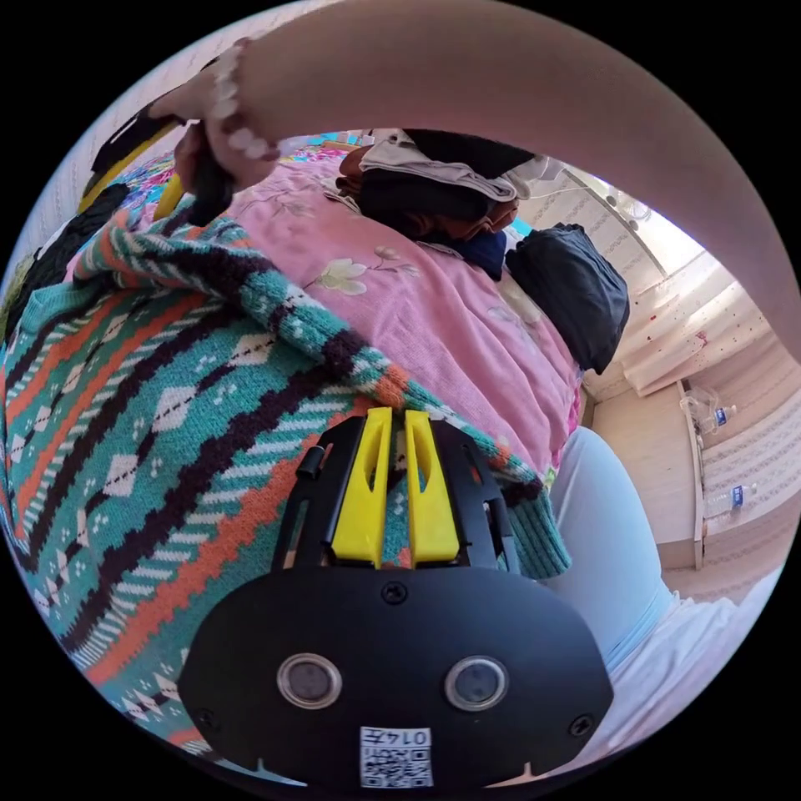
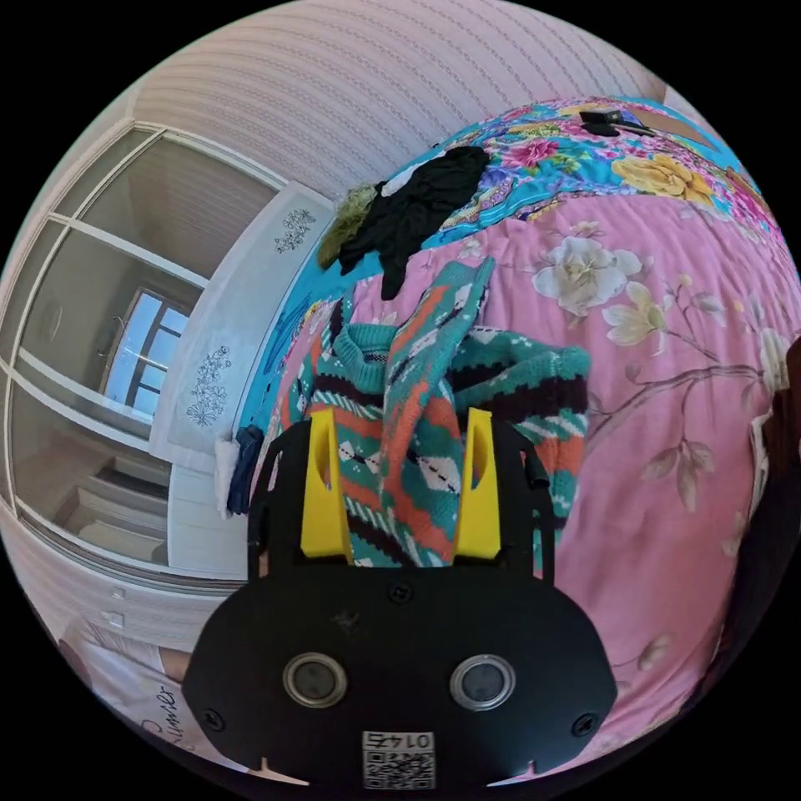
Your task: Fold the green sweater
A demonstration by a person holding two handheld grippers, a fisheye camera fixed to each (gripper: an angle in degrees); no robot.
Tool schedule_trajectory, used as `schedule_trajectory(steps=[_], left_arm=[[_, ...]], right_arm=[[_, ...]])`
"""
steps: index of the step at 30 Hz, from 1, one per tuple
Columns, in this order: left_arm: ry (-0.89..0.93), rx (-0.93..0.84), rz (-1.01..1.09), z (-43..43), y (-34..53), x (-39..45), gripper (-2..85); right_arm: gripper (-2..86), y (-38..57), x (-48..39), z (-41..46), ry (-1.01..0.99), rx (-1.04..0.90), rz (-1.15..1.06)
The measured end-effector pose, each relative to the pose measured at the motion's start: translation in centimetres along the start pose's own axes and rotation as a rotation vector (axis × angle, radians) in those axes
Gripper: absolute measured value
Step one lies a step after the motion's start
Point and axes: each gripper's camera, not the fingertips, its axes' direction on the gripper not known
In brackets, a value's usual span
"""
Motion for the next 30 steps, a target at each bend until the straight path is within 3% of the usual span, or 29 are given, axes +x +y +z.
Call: schedule_trajectory(steps=[1,5,7,10,13,17,21,24,30], left_arm=[[0.006,-0.002,-0.001,0.2,-0.4,0.0,2.7],[0.031,-0.007,0.003,0.7,-1.8,0.1,0.9],[0.060,-0.011,-0.001,1.0,-2.7,0.0,0.1],[0.072,-0.005,0.018,0.9,-3.8,0.3,-0.4],[0.056,0.002,0.058,0.6,-4.7,1.0,-0.1],[0.014,0.057,0.082,-1.8,-5.6,1.1,1.0],[-0.073,0.151,0.096,-4.9,-8.8,-0.2,4.2],[-0.113,0.126,0.098,-3.8,-13.0,-1.4,6.0],[-0.112,-0.074,0.047,2.8,-18.0,-1.8,8.6]], right_arm=[[4.4,0.0,0.4,-0.1,-0.041,-0.013,0.007],[3.1,3.2,-0.4,-7.1,-0.026,0.199,-0.067],[2.7,9.5,-2.1,-14.6,0.101,0.393,-0.197],[2.5,19.7,-2.3,-21.3,0.302,0.543,-0.160],[2.5,27.6,0.2,-21.7,0.492,0.491,-0.034],[3.4,32.9,2.9,-21.4,0.528,0.396,0.103],[12.2,34.7,3.6,-24.9,0.627,0.555,0.154],[17.5,34.2,4.4,-27.7,0.729,0.628,0.223],[16.8,31.9,7.2,-25.4,0.546,0.372,0.285]])
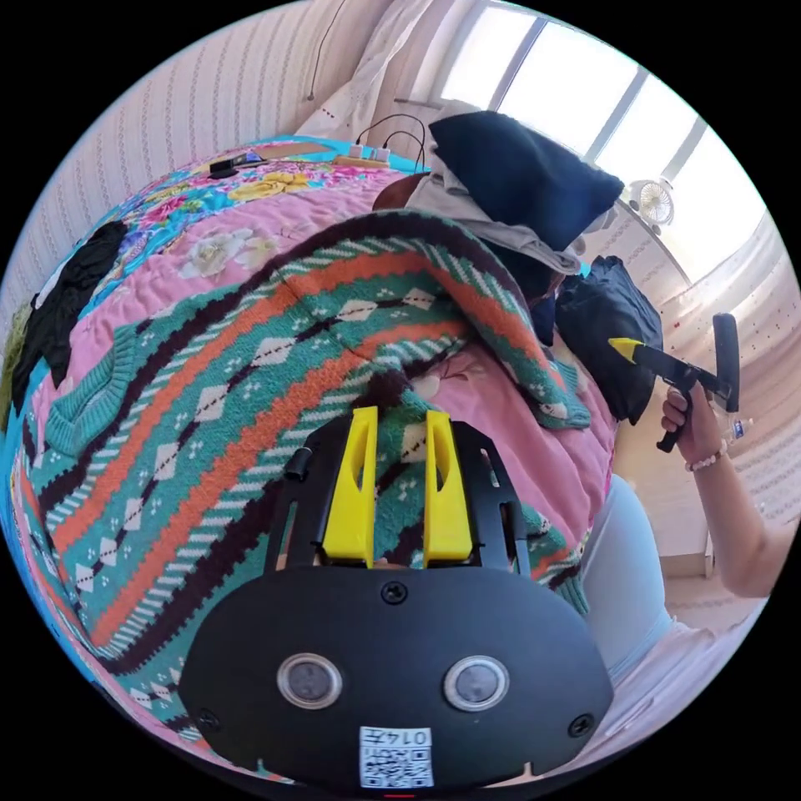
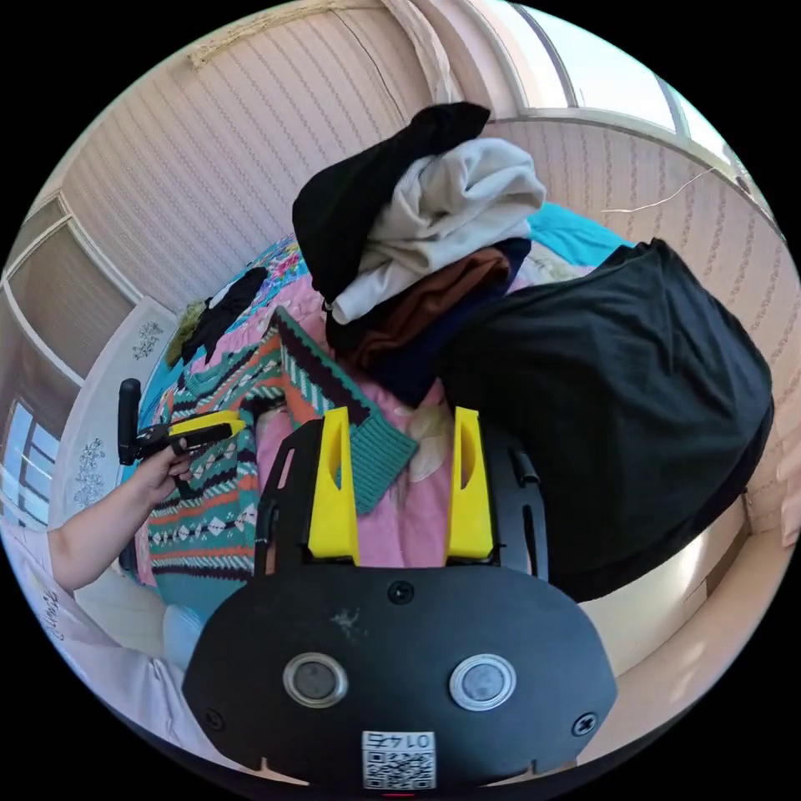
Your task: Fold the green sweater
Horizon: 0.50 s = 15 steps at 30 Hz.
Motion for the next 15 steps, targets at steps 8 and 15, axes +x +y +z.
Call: schedule_trajectory(steps=[8,15], left_arm=[[-0.042,0.010,0.035,-0.4,-0.3,0.6,5.7],[-0.086,0.011,0.157,-3.0,-0.6,0.9,1.1]], right_arm=[[3.5,-0.4,-4.7,2.5,0.066,-0.116,-0.179],[0.8,-1.6,-5.4,-4.5,-0.042,0.025,-0.176]])
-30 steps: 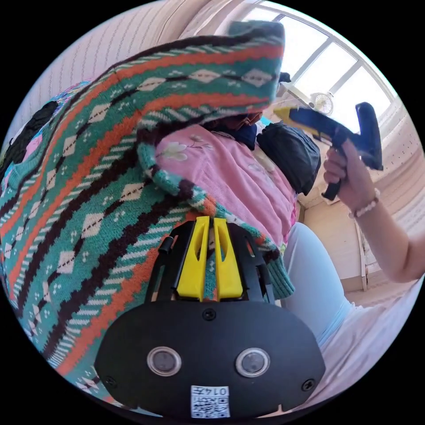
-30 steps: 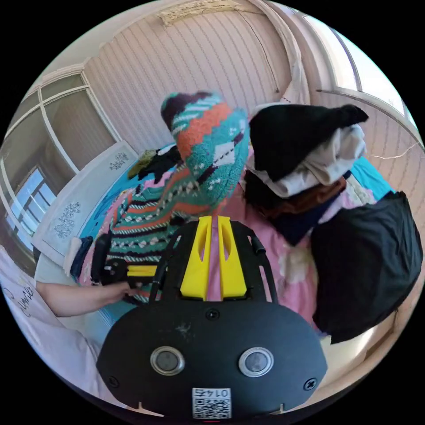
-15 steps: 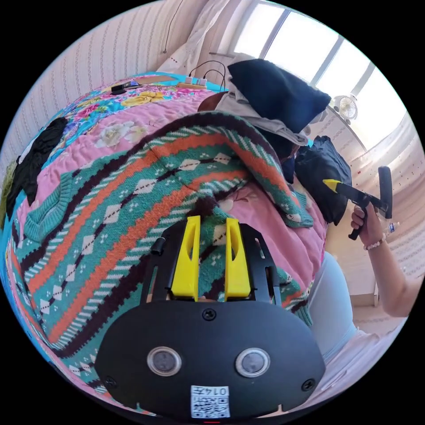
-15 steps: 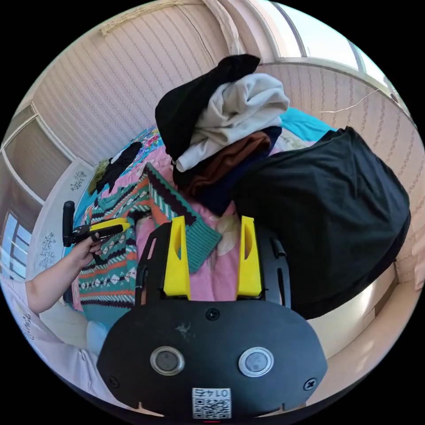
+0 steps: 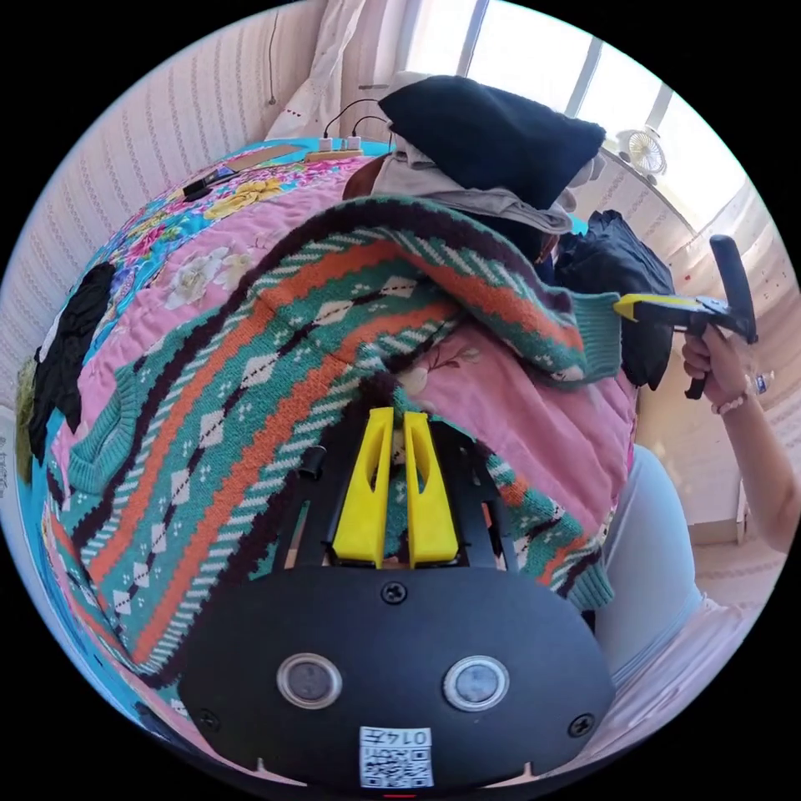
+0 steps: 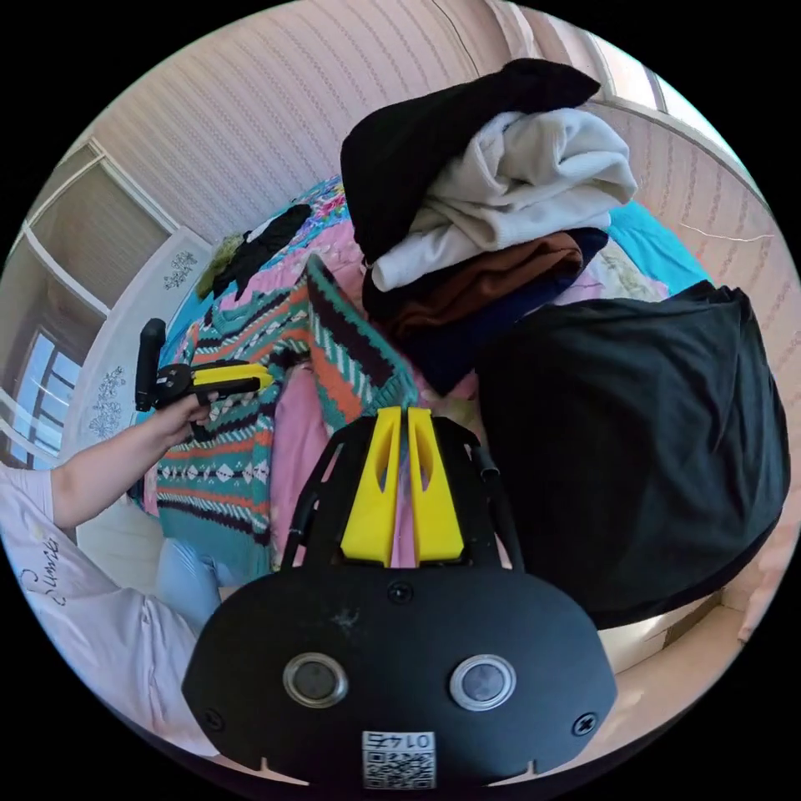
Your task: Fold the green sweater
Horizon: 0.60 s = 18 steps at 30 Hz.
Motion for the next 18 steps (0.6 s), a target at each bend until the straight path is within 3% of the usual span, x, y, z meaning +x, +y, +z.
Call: schedule_trajectory(steps=[4,7,12,18], left_arm=[[0.007,0.010,0.075,-0.7,0.4,-0.4,1.0],[-0.004,-0.085,0.034,1.8,0.6,-0.6,2.8],[-0.066,-0.068,0.032,1.2,2.2,-0.8,4.1],[0.032,0.094,-0.062,-6.1,12.9,-5.0,4.5]], right_arm=[[0.7,-3.1,-3.5,-5.3,0.147,0.192,-0.108],[0.8,-6.5,-6.3,-4.2,0.315,0.155,-0.202],[1.7,-9.0,-9.8,0.6,0.561,0.068,-0.274],[11.2,-8.1,-13.7,0.5,0.490,0.056,-0.200]])
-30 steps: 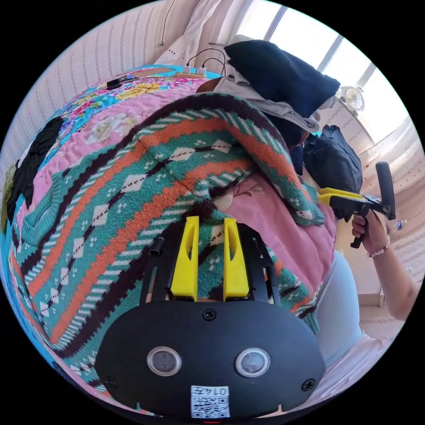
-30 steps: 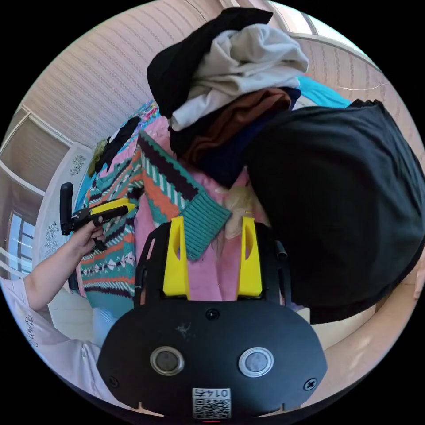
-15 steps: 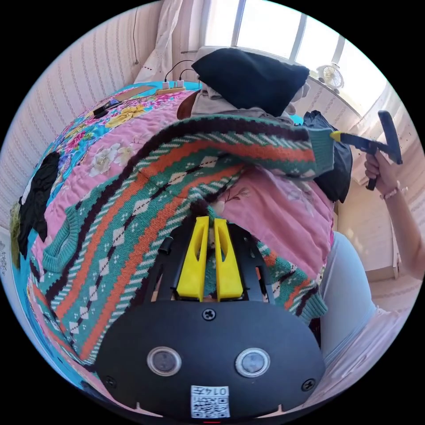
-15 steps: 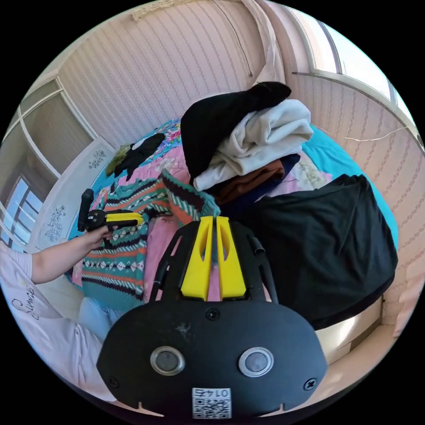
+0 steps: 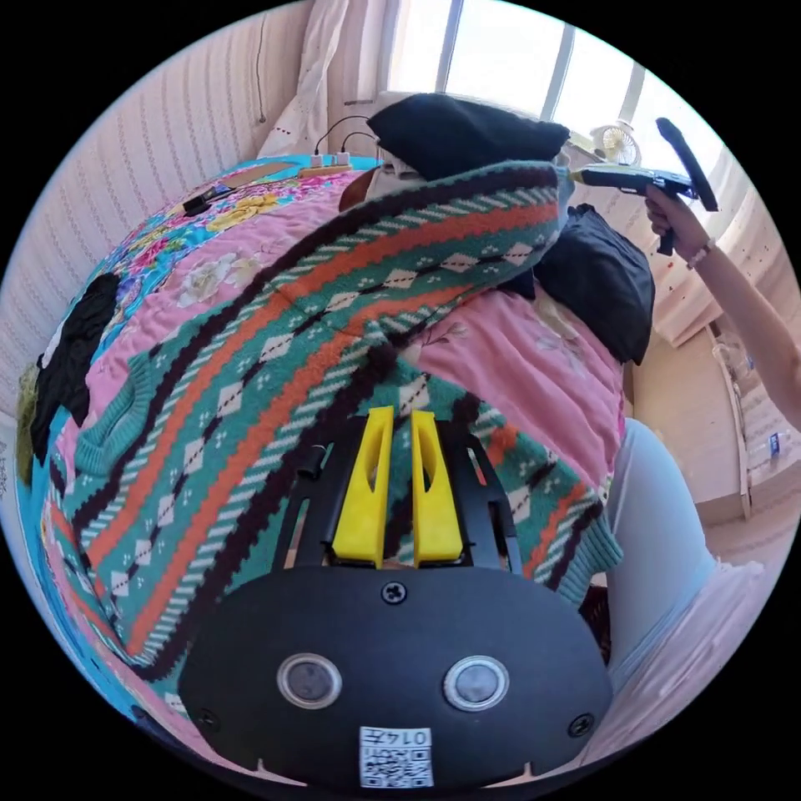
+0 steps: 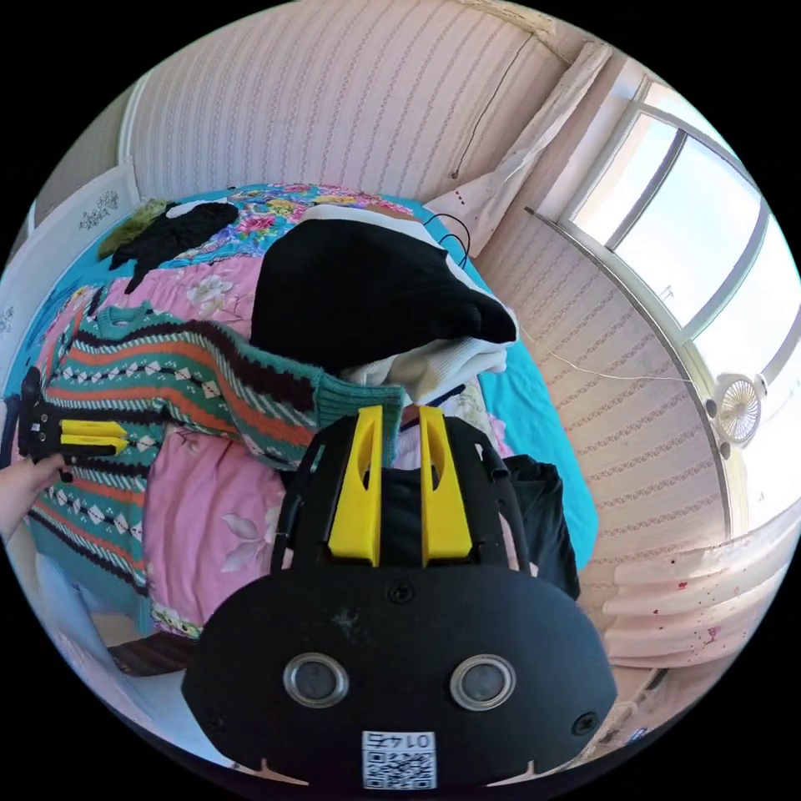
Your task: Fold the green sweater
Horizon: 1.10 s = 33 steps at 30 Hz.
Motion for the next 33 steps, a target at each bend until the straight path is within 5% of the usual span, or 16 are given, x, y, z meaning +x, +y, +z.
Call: schedule_trajectory(steps=[3,8,13,18,25,30,33], left_arm=[[-0.059,0.055,-0.162,-4.9,7.9,-4.1,4.6],[-0.288,0.111,-0.456,-12.8,19.7,-12.8,4.6],[-0.443,0.208,-0.718,-18.4,27.1,-21.2,5.1],[-0.429,0.245,-0.711,-18.2,28.1,-24.5,7.4],[-0.323,0.188,-0.765,-15.0,32.6,-28.6,5.0],[-0.326,0.146,-0.726,-15.4,35.0,-29.2,4.3],[-0.341,0.146,-0.722,-16.1,36.8,-29.4,4.2]], right_arm=[[16.7,0.7,-2.6,-1.9,-0.114,-0.008,0.022],[13.2,-2.5,-16.5,-3.8,-0.158,0.124,-0.232],[12.2,-12.5,-40.0,-1.0,-0.592,0.096,-0.535],[12.8,-19.4,-62.6,0.1,-0.724,0.021,-0.742],[13.4,-22.4,-85.5,5.1,-0.496,-0.207,-0.876],[10.1,-21.7,-91.7,8.1,-0.315,-0.229,-0.879],[6.5,-21.9,-93.5,8.1,-0.373,-0.247,-0.856]])
